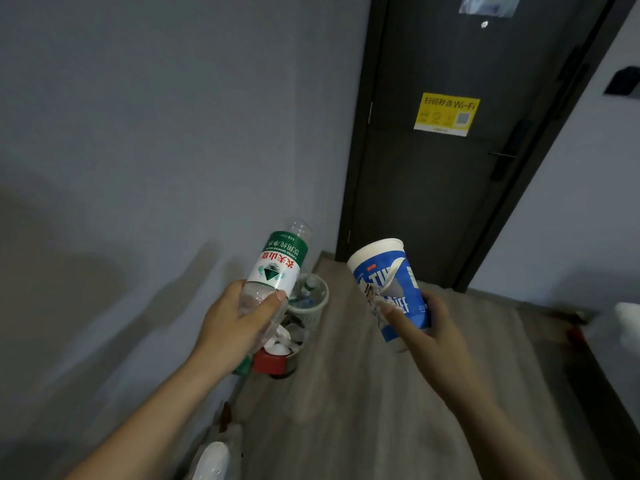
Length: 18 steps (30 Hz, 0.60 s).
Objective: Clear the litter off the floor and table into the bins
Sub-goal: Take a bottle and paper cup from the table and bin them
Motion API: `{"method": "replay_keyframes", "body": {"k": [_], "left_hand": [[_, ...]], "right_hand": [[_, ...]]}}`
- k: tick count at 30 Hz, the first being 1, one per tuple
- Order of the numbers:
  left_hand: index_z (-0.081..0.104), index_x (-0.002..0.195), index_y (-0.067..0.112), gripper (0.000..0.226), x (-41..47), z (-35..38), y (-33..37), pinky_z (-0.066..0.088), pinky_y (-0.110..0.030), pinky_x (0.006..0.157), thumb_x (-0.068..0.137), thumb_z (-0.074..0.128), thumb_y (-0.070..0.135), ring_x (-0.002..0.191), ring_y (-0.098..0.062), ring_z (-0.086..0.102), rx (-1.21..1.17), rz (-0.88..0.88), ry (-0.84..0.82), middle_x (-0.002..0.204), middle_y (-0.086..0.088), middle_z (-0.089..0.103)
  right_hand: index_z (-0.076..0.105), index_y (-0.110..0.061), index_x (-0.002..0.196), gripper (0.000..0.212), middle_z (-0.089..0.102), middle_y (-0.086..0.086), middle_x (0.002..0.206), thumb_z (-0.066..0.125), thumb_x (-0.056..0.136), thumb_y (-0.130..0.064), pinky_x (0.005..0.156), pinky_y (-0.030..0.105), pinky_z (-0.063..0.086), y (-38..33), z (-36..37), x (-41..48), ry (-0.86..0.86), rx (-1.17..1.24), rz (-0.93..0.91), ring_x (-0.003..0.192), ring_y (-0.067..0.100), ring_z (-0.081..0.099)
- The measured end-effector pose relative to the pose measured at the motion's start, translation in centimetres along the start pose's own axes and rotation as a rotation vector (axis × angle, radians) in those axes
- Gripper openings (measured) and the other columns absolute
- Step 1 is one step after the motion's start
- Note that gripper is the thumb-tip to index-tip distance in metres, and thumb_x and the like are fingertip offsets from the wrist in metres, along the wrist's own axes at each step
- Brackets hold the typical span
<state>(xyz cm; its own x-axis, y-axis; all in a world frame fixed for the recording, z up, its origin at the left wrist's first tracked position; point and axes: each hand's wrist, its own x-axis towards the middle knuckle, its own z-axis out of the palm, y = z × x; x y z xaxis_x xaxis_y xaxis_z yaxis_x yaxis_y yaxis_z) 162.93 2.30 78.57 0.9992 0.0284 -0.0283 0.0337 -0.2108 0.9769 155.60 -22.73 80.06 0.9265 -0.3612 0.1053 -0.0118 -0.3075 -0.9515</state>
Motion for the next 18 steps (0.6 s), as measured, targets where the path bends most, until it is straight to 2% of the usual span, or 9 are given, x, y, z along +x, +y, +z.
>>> {"method": "replay_keyframes", "body": {"k": [4,6,8,11,13,16,18], "left_hand": [[0.056,0.104,0.031,0.034,6.2,1.2,-0.9,0.051,-0.027,0.052,0.077,0.071,0.046,0.078,-0.017,0.069,0.021,-0.024,0.042,0.093,0.006,0.067],[0.056,0.103,0.032,0.031,9.7,1.8,-1.6,0.049,-0.021,0.050,0.078,0.070,0.044,0.077,-0.014,0.069,0.031,-0.034,0.052,0.094,0.007,0.067],[0.056,0.107,0.027,0.033,13.4,2.4,-2.6,0.048,-0.018,0.049,0.080,0.068,0.042,0.078,-0.013,0.069,0.052,-0.047,0.055,0.095,0.007,0.067],[0.054,0.107,0.028,0.032,18.8,3.0,-3.6,0.048,-0.021,0.053,0.082,0.067,0.041,0.078,-0.011,0.068,0.046,-0.085,0.049,0.095,0.009,0.066],[0.053,0.105,0.030,0.032,22.1,3.2,-3.9,0.052,-0.026,0.057,0.080,0.067,0.044,0.080,-0.012,0.068,0.040,-0.129,0.047,0.096,0.010,0.065],[0.055,0.109,0.025,0.045,26.8,3.4,-4.3,0.053,-0.031,0.058,0.075,0.073,0.049,0.082,-0.018,0.069,0.014,-0.168,0.056,0.097,0.006,0.066],[0.055,0.109,0.023,0.047,29.4,3.7,-4.9,0.051,-0.029,0.055,0.074,0.074,0.047,0.080,-0.020,0.069,0.032,-0.201,0.064,0.097,0.004,0.066]], "right_hand": [[0.053,-0.035,0.110,0.054,0.067,-0.013,0.095,0.063,0.064,-0.062,0.058,0.018,0.052,1.8,1.8,6.8,-0.060,-0.024,0.032,0.079,-0.002,0.066],[0.052,-0.031,0.115,0.060,0.066,-0.011,0.097,0.062,0.066,-0.062,0.057,0.018,0.052,2.9,3.1,10.3,-0.086,-0.043,0.044,0.078,-0.004,0.065],[0.051,-0.034,0.112,0.058,0.065,-0.012,0.095,0.060,0.064,-0.064,0.054,0.016,0.051,3.9,4.6,13.8,-0.103,-0.069,0.056,0.078,-0.006,0.065],[0.048,-0.042,0.098,0.039,0.062,-0.015,0.091,0.061,0.066,-0.061,0.050,0.012,0.049,4.7,7.1,18.9,-0.124,-0.075,0.104,0.075,-0.007,0.064],[0.048,-0.041,0.097,0.030,0.063,-0.014,0.092,0.065,0.074,-0.052,0.052,0.015,0.050,5.2,8.6,22.1,-0.147,-0.080,0.139,0.074,-0.001,0.066],[0.052,-0.031,0.109,0.036,0.066,-0.008,0.094,0.069,0.079,-0.043,0.053,0.017,0.052,6.3,10.9,26.5,-0.156,-0.073,0.173,0.074,0.002,0.068],[0.052,-0.033,0.106,0.035,0.065,-0.009,0.092,0.068,0.078,-0.045,0.051,0.015,0.051,7.4,12.3,28.8,-0.177,-0.079,0.187,0.073,-0.001,0.067]]}}
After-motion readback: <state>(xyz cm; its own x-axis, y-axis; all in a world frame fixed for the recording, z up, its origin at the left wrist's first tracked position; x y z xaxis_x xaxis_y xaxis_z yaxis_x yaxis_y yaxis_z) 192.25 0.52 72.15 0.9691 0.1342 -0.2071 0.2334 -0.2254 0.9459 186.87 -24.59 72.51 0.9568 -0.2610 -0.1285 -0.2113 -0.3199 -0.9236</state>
